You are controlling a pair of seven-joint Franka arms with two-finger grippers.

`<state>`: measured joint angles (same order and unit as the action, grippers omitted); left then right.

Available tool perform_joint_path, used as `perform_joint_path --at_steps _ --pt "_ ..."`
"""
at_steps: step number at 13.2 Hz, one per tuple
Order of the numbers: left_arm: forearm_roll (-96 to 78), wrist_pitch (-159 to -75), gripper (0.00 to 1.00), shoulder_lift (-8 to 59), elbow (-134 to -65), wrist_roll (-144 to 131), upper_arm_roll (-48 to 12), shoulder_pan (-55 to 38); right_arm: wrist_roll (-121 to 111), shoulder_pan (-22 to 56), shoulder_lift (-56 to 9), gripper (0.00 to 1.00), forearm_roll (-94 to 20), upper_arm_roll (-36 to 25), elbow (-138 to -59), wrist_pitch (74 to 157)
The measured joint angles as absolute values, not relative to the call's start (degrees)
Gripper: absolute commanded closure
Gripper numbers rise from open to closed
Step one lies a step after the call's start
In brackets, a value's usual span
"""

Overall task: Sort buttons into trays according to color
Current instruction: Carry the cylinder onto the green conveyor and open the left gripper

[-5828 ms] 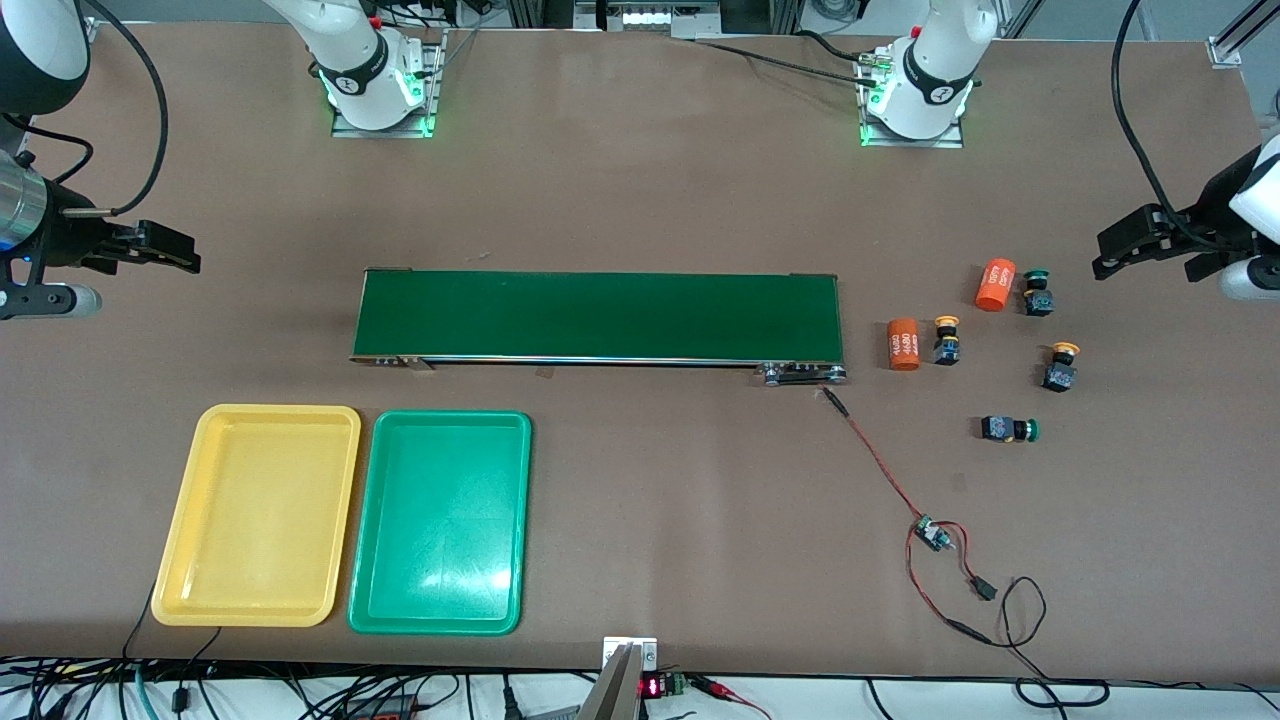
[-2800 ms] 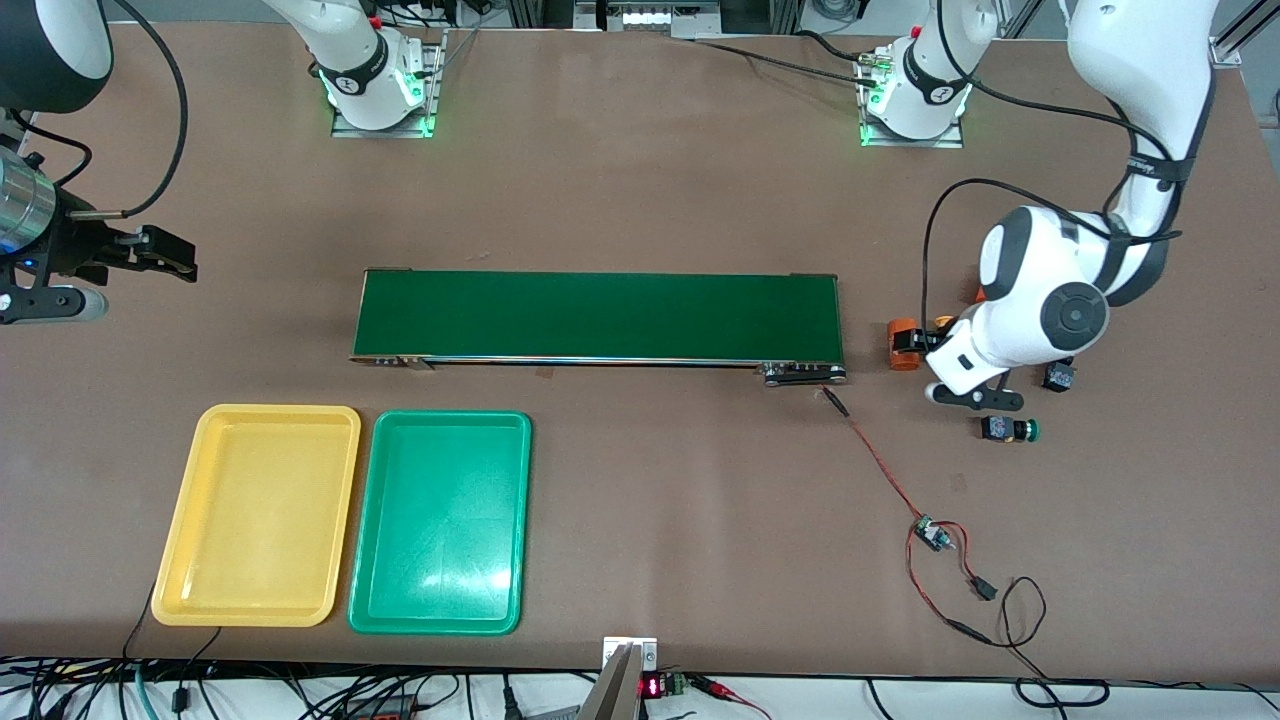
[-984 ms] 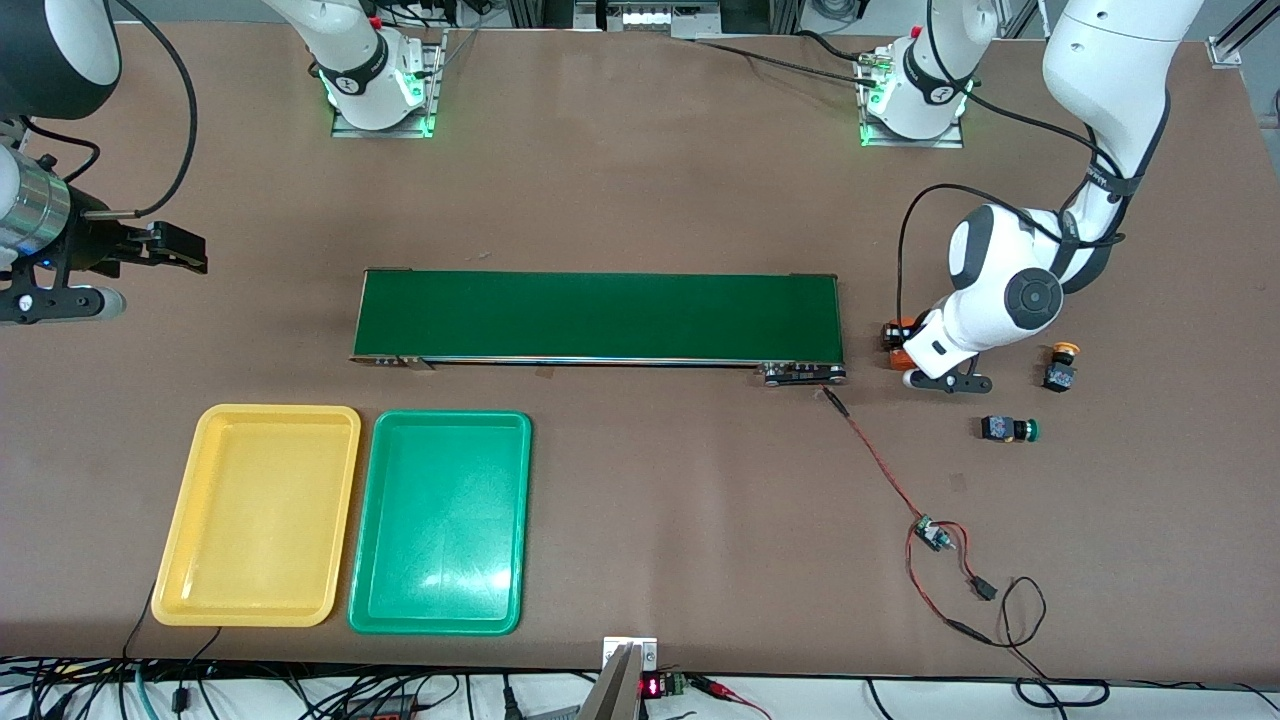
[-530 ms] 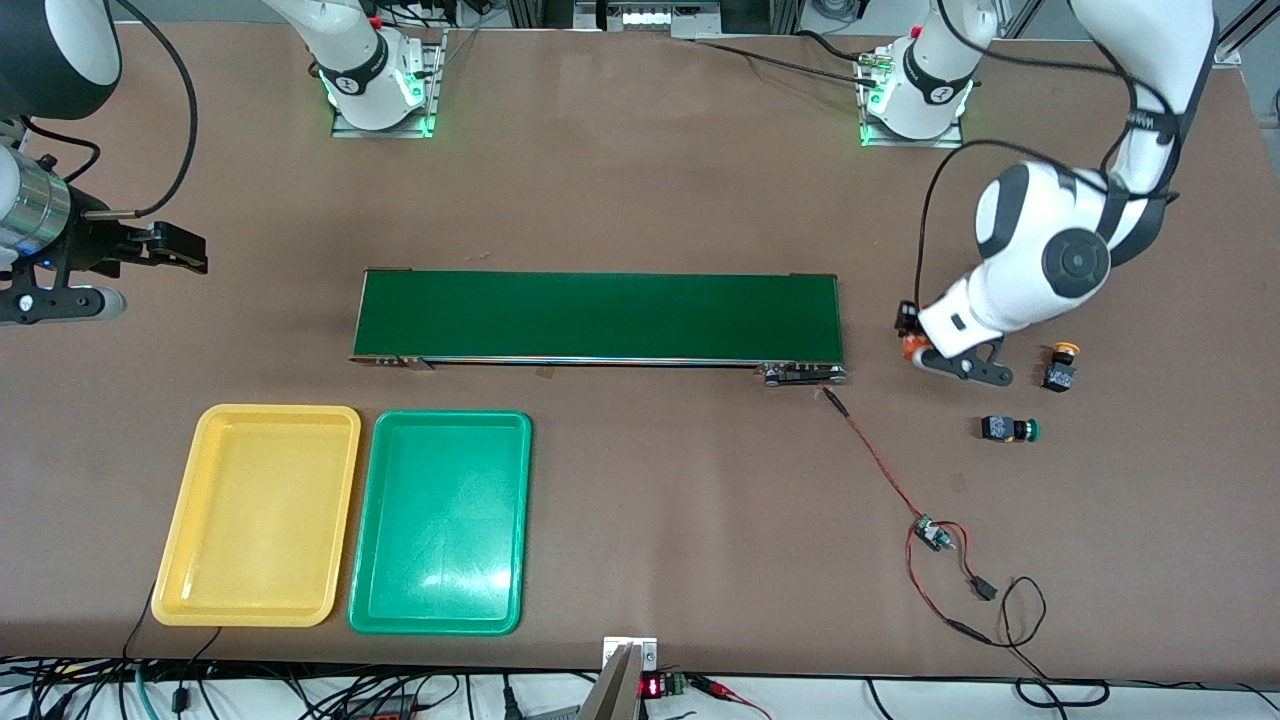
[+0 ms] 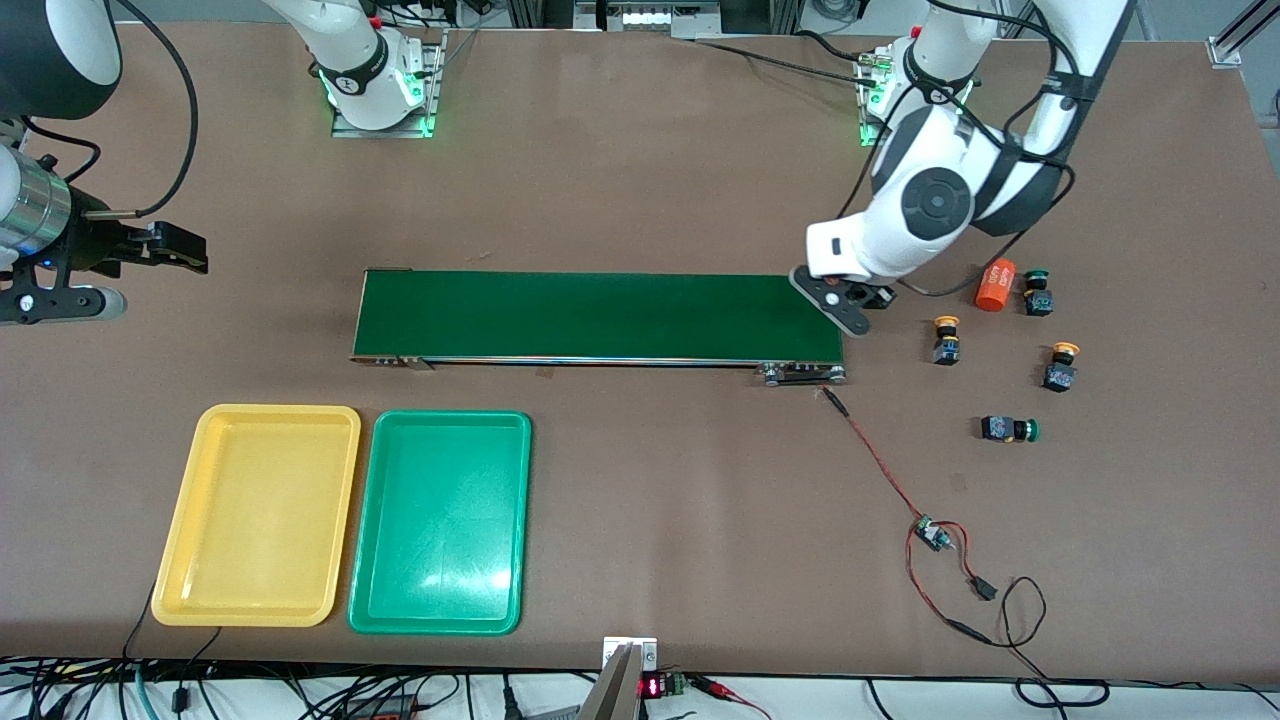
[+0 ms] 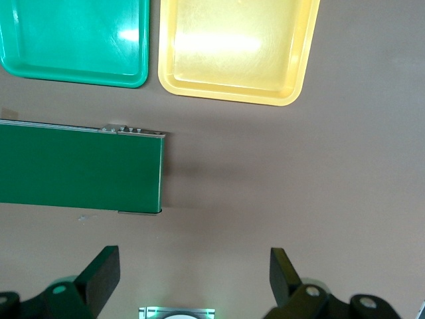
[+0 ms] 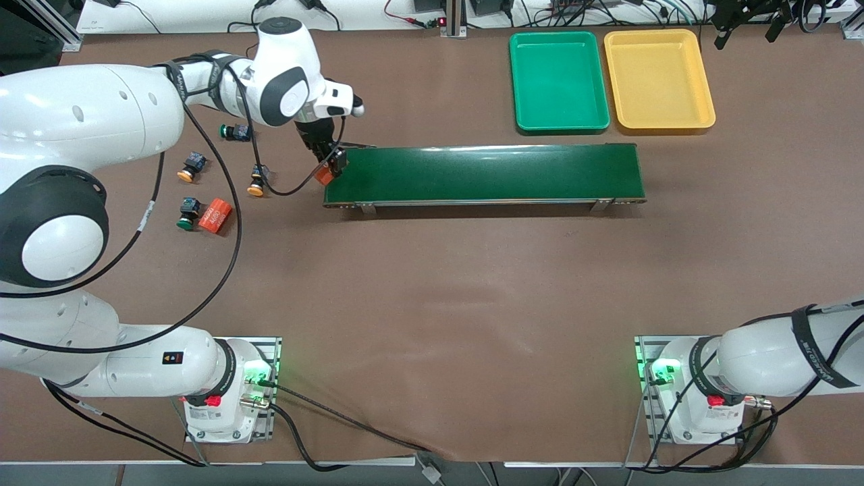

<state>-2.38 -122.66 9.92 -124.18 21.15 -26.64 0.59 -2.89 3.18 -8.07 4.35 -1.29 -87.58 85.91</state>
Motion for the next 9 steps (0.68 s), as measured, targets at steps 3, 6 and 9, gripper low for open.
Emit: perform_joint_path --at_steps 3,6,9 --pt "-2.0 -125.7 1.00 10.6 -124.2 36.0 -27.9 0.6 -2.9 3.2 -8.1 0.00 4.3 -1.3 -87.6 85.9" --pt "-0.5 -129.9 1.00 13.0 -123.7 48.5 -28.0 0.6 -2.9 3.2 -8.1 0.00 4.3 -1.3 -87.6 85.9" --pt "5.1 -132.0 1.00 15.7 -123.5 51.0 -28.1 -0.2 -2.9 3.2 -8.1 0.00 4.3 -1.3 -87.6 85.9"
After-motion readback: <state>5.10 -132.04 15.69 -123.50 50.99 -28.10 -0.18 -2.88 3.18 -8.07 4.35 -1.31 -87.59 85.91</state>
